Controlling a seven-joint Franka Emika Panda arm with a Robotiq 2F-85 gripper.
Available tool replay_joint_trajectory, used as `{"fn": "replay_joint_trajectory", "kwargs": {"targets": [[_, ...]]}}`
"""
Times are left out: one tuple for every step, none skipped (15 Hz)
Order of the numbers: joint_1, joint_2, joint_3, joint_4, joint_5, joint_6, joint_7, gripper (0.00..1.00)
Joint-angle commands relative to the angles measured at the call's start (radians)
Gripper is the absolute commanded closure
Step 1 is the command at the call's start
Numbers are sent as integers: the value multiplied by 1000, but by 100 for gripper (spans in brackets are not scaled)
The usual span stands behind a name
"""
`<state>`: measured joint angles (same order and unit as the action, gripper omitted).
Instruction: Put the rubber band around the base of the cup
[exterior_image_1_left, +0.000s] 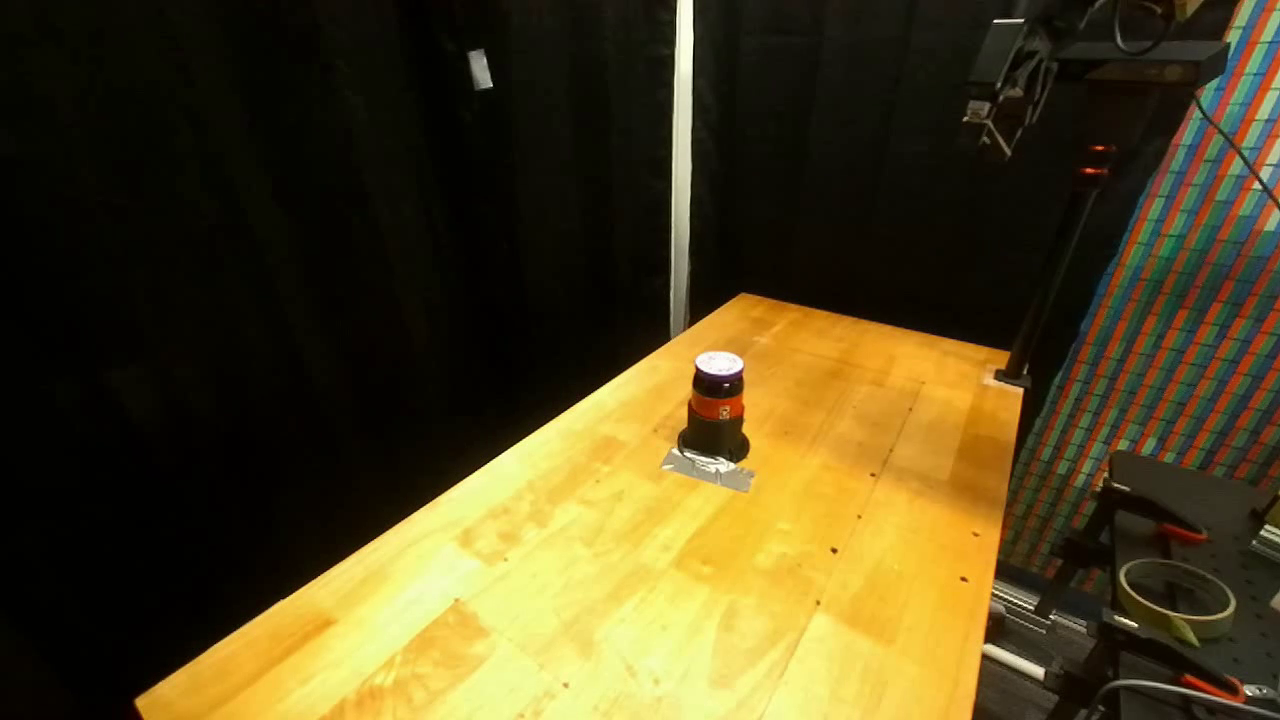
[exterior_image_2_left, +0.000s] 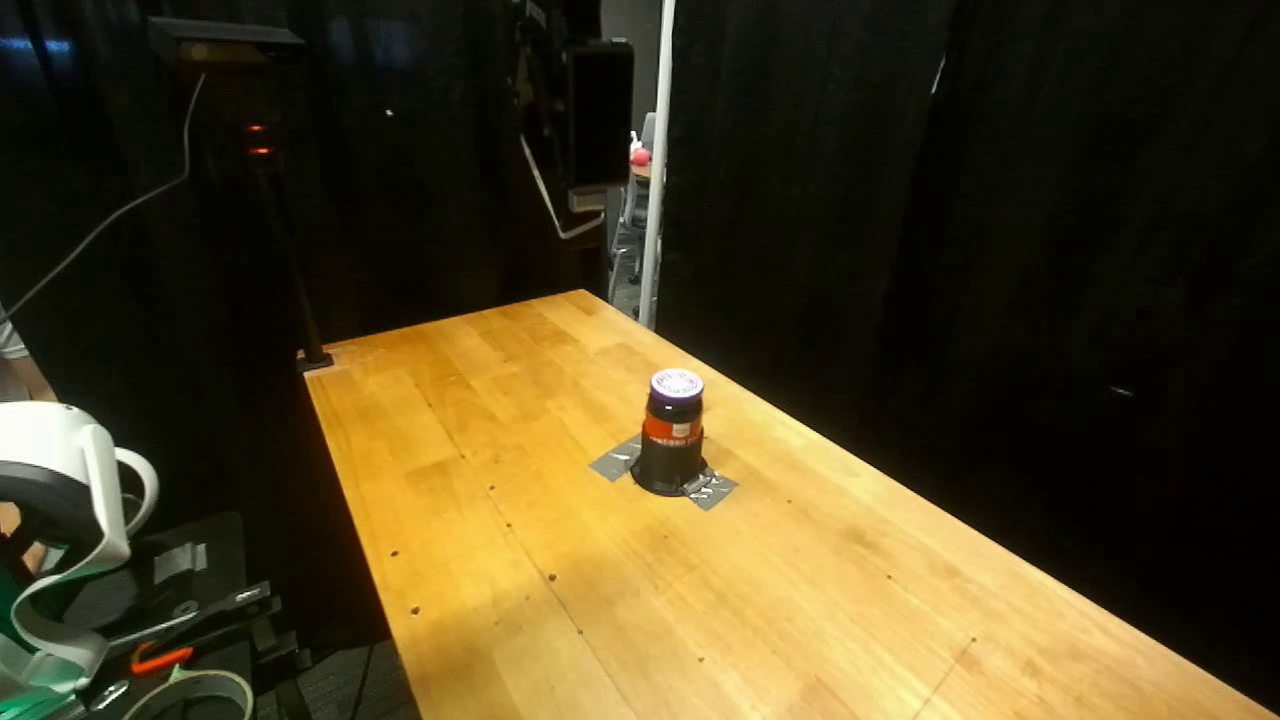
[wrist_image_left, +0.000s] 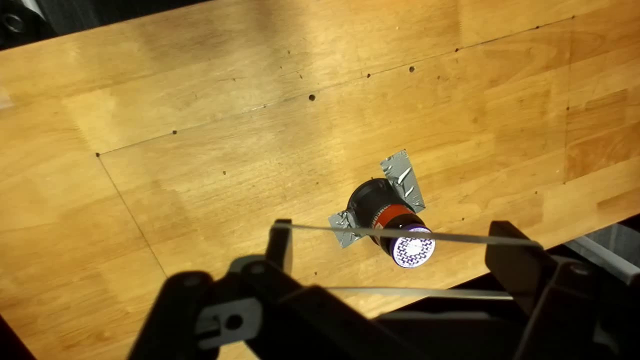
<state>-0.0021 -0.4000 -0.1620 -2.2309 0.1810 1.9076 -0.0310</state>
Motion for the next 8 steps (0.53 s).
{"fn": "replay_joint_trajectory", "kwargs": {"targets": [[-25,16,29,21,-6,-22,4,0],[-21,56,51,68,-31,-43,24,0],[-19,76,67,91,-49,-49,36,0],[-14,125,101,142,-92,-63,71,0],[-9,156,120,177,-118,-80,84,0],[-5,202,143,225,-151,-94,100,0],[1,248,165,277,-182,-116,111,0],[9,299,181,330,-206,-129,106,0]]}}
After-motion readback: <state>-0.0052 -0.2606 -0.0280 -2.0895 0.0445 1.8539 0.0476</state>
